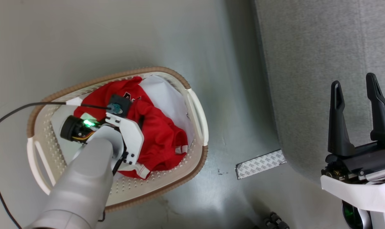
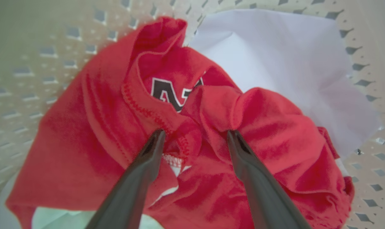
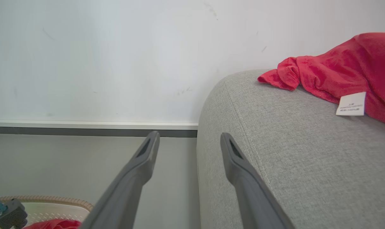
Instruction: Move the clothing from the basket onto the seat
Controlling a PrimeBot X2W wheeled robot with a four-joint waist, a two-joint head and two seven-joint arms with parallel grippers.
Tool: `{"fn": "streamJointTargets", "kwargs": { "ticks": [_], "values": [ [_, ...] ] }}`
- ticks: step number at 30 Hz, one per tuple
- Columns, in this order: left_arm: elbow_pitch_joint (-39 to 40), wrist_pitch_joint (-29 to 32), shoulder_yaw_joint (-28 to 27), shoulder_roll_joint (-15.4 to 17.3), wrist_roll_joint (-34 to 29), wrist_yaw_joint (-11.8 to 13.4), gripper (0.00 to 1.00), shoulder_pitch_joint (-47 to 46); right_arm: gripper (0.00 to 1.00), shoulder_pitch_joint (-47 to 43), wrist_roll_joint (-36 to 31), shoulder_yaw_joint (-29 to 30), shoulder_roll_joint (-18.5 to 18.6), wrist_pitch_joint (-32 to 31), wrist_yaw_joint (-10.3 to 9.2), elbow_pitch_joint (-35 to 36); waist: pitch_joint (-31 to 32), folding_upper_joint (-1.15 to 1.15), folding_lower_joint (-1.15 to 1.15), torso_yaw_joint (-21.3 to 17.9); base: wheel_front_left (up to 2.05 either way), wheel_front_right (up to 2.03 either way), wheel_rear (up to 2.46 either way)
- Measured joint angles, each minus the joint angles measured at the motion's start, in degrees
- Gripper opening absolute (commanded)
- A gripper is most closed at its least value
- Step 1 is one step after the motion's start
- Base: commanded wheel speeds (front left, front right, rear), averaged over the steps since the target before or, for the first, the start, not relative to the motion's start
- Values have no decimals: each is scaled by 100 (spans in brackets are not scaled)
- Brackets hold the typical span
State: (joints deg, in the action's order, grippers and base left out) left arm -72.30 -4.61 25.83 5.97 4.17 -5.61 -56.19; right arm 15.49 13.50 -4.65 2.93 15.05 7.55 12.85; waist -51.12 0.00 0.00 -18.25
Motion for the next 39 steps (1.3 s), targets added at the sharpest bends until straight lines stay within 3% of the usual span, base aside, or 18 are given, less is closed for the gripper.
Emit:
{"fn": "streamJointTargets", "kwargs": {
  "ticks": [11, 19, 27, 29, 30, 35, 36, 37, 39],
  "values": [
    [-29, -261, 325, -127, 160, -176, 100, -1, 100, -48, -114, 14, 0, 0, 0, 62, -78, 0, 0, 165, 2, 2, 2],
    [255, -319, 1124, -245, 816, -178, 100, 131, 100, -41, -114, -15, 0, 0, 0, 35, -82, 0, 0, 191, 0, 0, 0],
    [479, -220, 1869, -102, 1416, -187, 100, 134, 100, -41, -130, -7, 0, 0, 0, 37, -108, 0, 0, 199, 0, 0, 0],
    [521, -188, 2057, -60, 1517, -187, 74, 133, 100, -42, -135, -7, 0, 0, 0, 37, -113, 0, 0, 202, 0, 0, 0],
    [541, -187, 2136, -36, 1560, -187, 47, 133, 100, -42, -138, -8, 0, 0, 0, 38, -115, 0, 0, 205, 0, 0, 0],
    [580, -179, 2504, 52, 1822, -187, 20, 115, 100, -43, -163, -11, 0, 0, 0, 54, -133, 0, 0, 209, 0, 0, 0],
    [581, -179, 2568, 57, 1862, -187, 5, 99, 100, -46, -187, -8, 0, 0, 0, 58, -137, 0, 0, 213, 0, 0, 0],
    [583, -181, 2627, 59, 1890, -187, 0, 81, 100, -48, -203, -3, 0, 0, 0, 60, -140, 0, 0, 219, 0, 0, 0],
    [586, -201, 2727, 62, 1970, -187, 0, 62, 100, -59, -246, 11, 0, 0, 0, 65, -141, 0, 0, 237, 0, 0, 0]
  ]
}}
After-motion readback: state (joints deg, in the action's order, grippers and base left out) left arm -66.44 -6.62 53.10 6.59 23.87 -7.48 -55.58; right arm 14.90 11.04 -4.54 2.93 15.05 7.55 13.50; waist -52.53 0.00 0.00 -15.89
